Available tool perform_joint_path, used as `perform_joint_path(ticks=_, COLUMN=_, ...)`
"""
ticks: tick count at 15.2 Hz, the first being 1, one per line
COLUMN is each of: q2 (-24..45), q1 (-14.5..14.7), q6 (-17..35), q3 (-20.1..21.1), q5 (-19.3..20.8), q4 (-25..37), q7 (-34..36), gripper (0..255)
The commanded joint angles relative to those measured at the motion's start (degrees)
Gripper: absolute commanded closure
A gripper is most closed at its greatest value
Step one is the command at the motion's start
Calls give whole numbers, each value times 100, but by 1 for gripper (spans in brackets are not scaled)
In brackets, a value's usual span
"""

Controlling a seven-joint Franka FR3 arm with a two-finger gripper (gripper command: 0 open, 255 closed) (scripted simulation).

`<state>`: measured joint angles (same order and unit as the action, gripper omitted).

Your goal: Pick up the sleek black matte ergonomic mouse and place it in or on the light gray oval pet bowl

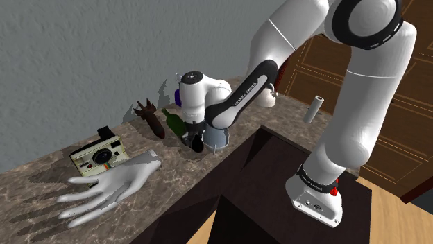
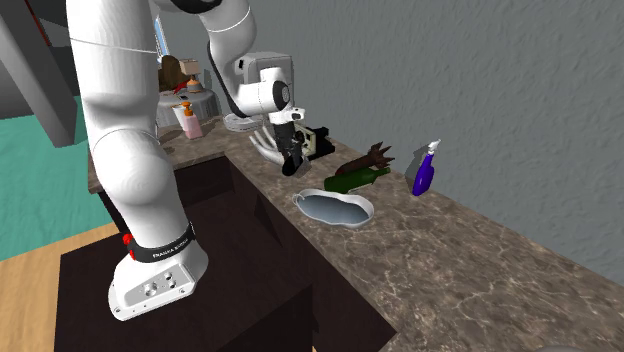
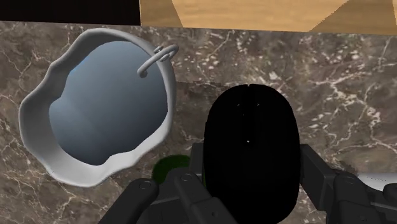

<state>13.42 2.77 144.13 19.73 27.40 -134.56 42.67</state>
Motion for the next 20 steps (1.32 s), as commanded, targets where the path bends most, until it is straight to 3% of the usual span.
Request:
perform_joint_path(ticks=1, q2=-150, q1=-31, q6=-103, q3=57, q5=-142, q4=-24, q7=-112, gripper=255)
perform_joint_path(ticks=3, q2=-273, q1=-54, q6=-202, q3=99, q5=-265, q4=-24, q7=-215, gripper=255)
perform_joint_path(ticks=11, q2=-560, q1=-826, q6=184, q3=-366, q5=-359, q4=-388, q7=-1456, gripper=255)
perform_joint_path(ticks=18, q2=-537, q1=-1484, q6=401, q3=-801, q5=-442, q4=-340, q7=-2595, gripper=255)
perform_joint_path(ticks=20, q2=-392, q1=-1469, q6=530, q3=-839, q5=-307, q4=-340, q7=-2477, gripper=255)
